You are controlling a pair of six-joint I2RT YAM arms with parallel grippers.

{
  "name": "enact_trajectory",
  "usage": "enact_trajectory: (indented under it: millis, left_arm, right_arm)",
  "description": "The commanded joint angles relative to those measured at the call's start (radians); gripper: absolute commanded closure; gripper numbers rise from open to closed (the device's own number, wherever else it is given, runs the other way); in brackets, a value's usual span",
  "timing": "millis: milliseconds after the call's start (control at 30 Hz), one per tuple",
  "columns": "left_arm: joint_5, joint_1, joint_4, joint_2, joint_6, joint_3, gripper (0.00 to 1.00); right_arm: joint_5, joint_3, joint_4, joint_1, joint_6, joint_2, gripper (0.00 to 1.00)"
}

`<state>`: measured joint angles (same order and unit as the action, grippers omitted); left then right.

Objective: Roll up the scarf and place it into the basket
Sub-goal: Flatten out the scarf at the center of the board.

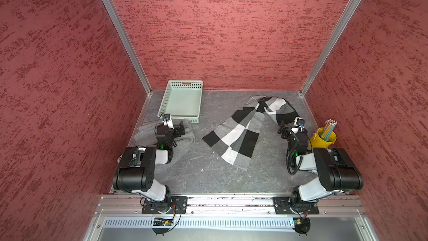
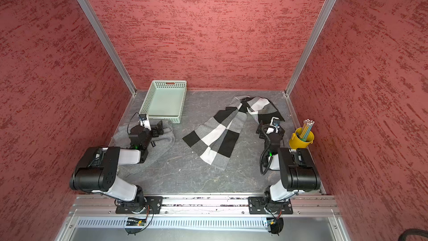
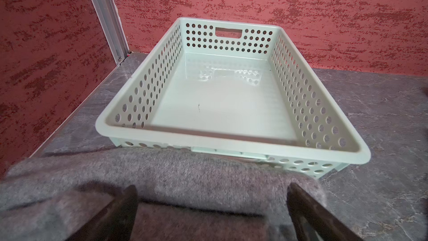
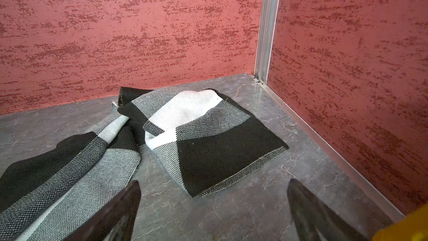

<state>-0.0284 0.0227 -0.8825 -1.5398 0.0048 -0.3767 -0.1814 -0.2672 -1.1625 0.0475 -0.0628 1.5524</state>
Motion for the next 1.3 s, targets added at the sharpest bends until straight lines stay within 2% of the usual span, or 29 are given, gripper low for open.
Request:
enact_trajectory:
  millis: [0,933,1033,1133,1233,1267]
  left_arm:
    - [-0.005,-0.004,-0.016,0.004,-0.011,-0.001,0.0]
    - [0.005,0.005,-0.015,0.011,-0.019,-0.001,0.01]
    - [-0.044,-0.002,0.092,0.105,-0.028,-0.013,0.0]
    - [-0.097,-0.032,0.27,0.265,-0.028,-0.046,0.01]
    - [-0.077,-0.067,0.509,0.424,-0.097,-0.101,0.0]
    - [-0.105,-0.109,0.567,0.465,-0.114,-0.116,0.01]
  right_arm:
    - [-0.02,0.008,-0.034,-0.004,-0.007,-0.005,0.01]
    - [-0.014,0.019,-0.054,-0.004,-0.005,-0.01,0.01]
    - [-0.033,0.041,-0.037,-0.003,-0.012,-0.08,0.01]
    - [-0.087,0.042,0.077,-0.003,-0.031,-0.216,0.01]
    - [-0.142,-0.019,0.364,-0.005,-0.103,-0.375,0.01]
    - [-0.144,-0.054,0.481,-0.003,-0.12,-0.424,0.01]
